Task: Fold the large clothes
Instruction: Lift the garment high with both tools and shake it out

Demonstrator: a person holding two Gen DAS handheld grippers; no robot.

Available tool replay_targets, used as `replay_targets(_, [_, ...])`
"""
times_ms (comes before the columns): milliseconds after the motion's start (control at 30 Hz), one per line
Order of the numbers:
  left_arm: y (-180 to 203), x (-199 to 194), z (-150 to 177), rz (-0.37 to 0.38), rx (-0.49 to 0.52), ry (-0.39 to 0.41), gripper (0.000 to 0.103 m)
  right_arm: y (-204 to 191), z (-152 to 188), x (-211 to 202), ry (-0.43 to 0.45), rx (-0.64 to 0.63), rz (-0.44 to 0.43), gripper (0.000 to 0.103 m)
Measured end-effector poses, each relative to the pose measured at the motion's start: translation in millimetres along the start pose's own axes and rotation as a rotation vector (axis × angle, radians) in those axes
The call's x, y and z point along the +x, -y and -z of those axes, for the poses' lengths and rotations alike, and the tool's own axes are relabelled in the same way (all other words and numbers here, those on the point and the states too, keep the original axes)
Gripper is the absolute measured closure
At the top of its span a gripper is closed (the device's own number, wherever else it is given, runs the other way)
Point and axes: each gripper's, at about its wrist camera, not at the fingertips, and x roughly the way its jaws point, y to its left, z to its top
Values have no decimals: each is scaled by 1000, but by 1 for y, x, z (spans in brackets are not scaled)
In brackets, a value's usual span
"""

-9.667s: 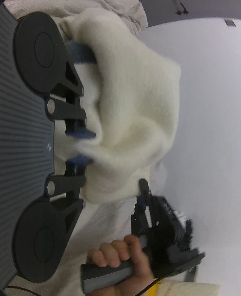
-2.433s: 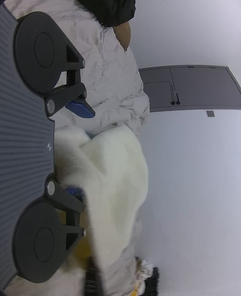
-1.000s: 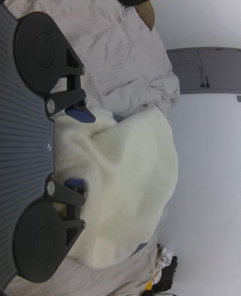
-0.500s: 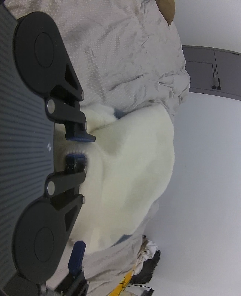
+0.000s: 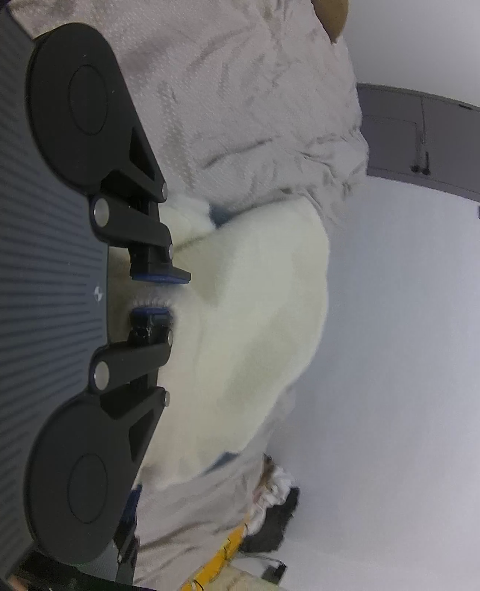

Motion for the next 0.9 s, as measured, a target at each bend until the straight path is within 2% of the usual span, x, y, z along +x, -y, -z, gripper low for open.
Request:
replay_targets(100, [2,-11,-4,3,14,55,90,-9,-11,-18,124,-7,30,95])
replay_targets(167, [-2,-21,-11,20,-23,83,90,-10,-19,-36,227,-9,50,95])
replay_targets(267, [-3,-40,-24,33,-41,143,91,-2,-30,-61,298,44,25,95])
replay_targets(467, [2,-91,-62,61,-29,269,92,3,-59,-120,468,21,17,95])
replay_targets(667, [16,-152,-121,83,20,404,92,20,-117,-181,594,17,2,96])
replay_targets(900, [36,-230,-210,120,40,546,92,44,-188,-263,734,4,-13,96])
